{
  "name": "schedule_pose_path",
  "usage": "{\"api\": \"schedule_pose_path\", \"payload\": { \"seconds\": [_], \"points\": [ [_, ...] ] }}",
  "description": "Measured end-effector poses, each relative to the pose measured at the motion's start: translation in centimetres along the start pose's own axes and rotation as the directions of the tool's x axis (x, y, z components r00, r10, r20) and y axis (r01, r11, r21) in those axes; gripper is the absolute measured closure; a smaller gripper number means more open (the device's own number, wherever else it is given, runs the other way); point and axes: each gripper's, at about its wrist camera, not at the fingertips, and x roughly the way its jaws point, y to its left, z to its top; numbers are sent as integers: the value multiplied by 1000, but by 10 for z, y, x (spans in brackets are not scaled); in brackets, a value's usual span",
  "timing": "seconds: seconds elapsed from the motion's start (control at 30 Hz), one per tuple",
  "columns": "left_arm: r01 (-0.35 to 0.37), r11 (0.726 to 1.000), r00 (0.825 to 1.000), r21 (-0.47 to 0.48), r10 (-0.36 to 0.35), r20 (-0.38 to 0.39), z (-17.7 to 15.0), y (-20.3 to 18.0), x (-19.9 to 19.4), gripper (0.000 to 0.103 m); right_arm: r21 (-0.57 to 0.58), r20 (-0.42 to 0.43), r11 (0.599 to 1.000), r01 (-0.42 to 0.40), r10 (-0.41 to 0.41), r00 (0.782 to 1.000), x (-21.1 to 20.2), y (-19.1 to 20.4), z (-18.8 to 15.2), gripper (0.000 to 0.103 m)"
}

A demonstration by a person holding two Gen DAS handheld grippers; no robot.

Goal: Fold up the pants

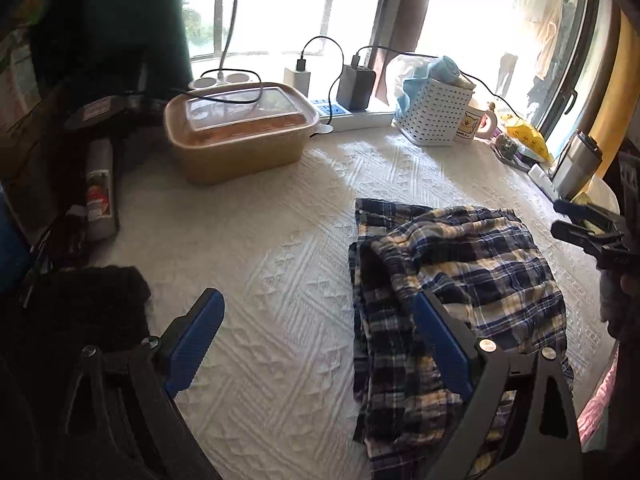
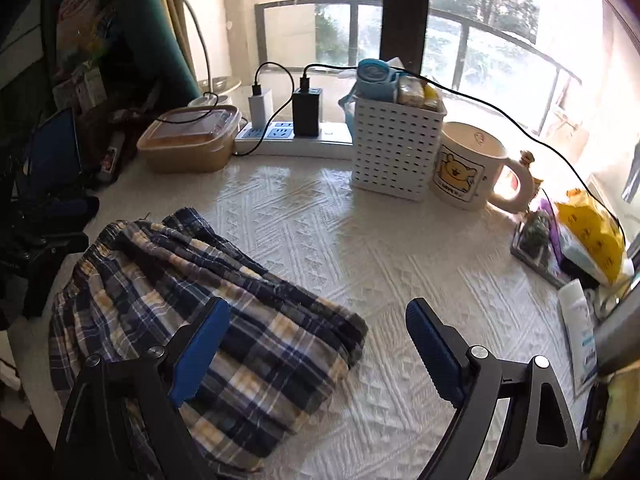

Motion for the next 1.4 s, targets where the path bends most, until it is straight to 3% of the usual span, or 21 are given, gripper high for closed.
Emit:
{"api": "schedule_pose_path", "payload": {
  "seconds": [0.27,0.4,0.73,0.87,0.97,1.1,1.17,1.3,1.33,1.37,1.4],
  "points": [
    [29,996,999,-84,-26,33,-33,19,-27,8,264,-18,964,-45,51,999,-22,-8,-69,12],
    [30,995,999,-93,-27,34,-45,24,-32,8,307,-49,952,-10,26,998,-22,1,-93,12],
    [37,993,997,-114,-29,71,-66,39,-51,8,309,-58,950,-47,68,996,-13,41,-99,12],
    [60,989,995,-137,-49,82,-71,49,-58,8,308,-56,944,-116,140,989,-4,62,-98,24],
    [69,987,995,-146,-57,82,-75,55,-59,8,275,-50,952,-133,152,987,2,75,-96,26],
    [89,984,994,-152,-78,76,-83,58,-57,8,358,11,914,-192,201,979,2,65,-96,26],
    [116,981,992,-155,-106,72,-86,59,-54,8,398,54,886,-239,238,970,3,62,-98,34],
    [178,970,983,-168,-169,67,-90,54,-43,8,393,55,889,-233,231,971,11,69,-93,35],
    [197,966,980,-169,-188,69,-89,52,-41,8,392,48,892,-223,222,974,13,70,-91,40],
    [218,961,975,-171,-209,68,-87,51,-38,8,392,33,898,-201,205,978,15,71,-89,57],
    [237,956,971,-173,-229,67,-85,48,-35,8,394,16,902,-177,186,982,17,70,-88,66]
  ]
}}
